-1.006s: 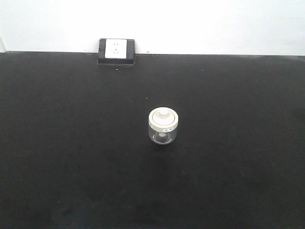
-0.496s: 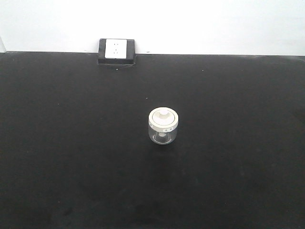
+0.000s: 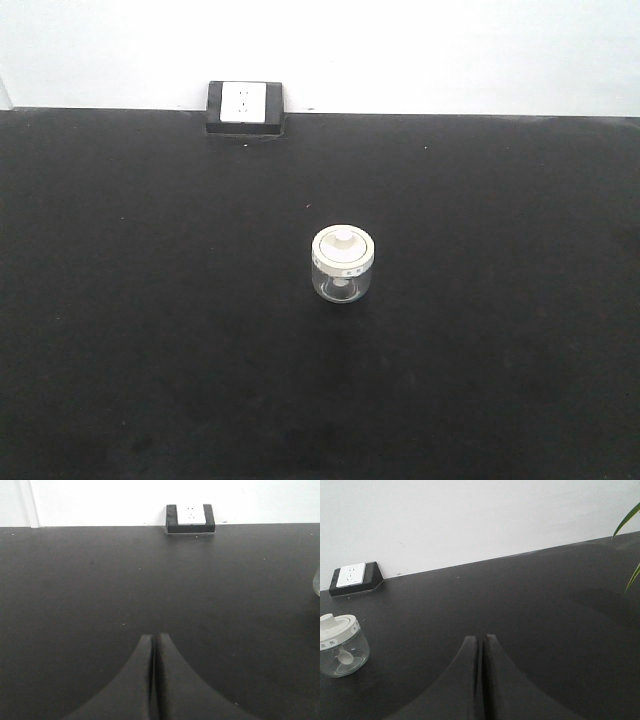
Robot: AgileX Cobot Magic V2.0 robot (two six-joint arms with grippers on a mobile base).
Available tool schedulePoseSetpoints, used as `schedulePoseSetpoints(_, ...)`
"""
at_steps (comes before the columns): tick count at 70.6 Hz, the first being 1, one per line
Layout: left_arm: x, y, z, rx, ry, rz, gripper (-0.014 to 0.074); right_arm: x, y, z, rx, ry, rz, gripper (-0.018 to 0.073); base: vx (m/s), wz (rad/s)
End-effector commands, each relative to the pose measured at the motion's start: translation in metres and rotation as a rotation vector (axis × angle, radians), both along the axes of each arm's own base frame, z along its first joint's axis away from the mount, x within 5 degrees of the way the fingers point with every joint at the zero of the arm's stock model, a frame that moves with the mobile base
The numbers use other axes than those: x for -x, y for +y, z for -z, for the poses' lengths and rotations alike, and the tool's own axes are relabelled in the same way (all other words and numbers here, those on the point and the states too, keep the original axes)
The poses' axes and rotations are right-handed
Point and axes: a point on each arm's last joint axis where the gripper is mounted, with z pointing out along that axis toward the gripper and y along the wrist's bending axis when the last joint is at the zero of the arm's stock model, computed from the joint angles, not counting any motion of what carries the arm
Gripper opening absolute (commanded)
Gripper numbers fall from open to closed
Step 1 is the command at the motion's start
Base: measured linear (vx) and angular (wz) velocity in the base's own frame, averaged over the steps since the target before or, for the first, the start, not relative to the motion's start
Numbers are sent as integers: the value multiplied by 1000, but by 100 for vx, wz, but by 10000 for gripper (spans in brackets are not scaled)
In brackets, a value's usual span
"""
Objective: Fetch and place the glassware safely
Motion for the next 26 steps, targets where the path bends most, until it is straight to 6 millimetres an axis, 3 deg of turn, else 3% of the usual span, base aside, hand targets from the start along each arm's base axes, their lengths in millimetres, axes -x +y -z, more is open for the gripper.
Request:
schedulePoseSetpoints(1,-1,0,3,12,-50,-3,-7,0,1,-1,21,-71,-9,-3,0,0)
schedulePoseSetpoints(26,-1,0,3,12,-50,-3,-7,0,1,-1,21,-71,-9,-3,0,0)
